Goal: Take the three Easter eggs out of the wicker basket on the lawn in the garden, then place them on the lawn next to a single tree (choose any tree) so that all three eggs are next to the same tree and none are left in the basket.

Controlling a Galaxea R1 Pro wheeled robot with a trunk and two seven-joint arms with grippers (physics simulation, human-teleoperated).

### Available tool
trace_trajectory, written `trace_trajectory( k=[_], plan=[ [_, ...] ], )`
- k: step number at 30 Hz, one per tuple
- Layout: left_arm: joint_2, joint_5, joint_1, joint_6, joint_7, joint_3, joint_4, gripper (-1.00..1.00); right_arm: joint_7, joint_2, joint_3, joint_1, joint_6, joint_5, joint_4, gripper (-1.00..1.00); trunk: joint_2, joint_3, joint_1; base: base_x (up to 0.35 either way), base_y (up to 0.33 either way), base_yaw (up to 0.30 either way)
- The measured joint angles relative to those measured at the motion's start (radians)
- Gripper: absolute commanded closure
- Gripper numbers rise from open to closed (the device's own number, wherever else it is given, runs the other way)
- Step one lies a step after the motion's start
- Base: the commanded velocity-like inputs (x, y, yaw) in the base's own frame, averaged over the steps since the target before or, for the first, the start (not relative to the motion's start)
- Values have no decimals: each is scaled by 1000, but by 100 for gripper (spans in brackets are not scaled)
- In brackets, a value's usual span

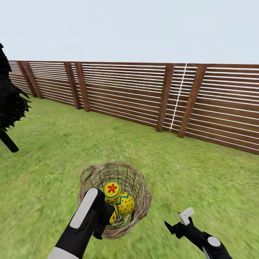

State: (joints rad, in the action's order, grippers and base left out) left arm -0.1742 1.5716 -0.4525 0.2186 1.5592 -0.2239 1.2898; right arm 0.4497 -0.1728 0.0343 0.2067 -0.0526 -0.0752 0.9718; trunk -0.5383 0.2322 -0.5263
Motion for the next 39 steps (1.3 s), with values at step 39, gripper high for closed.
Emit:
trace_trajectory(
  k=[39],
  plan=[
    [0,-1,0,-2,0,25,2,100,-235,38,-33,-1,175,9,-488,-100,0,-9,0,0,0,214]
  ],
)
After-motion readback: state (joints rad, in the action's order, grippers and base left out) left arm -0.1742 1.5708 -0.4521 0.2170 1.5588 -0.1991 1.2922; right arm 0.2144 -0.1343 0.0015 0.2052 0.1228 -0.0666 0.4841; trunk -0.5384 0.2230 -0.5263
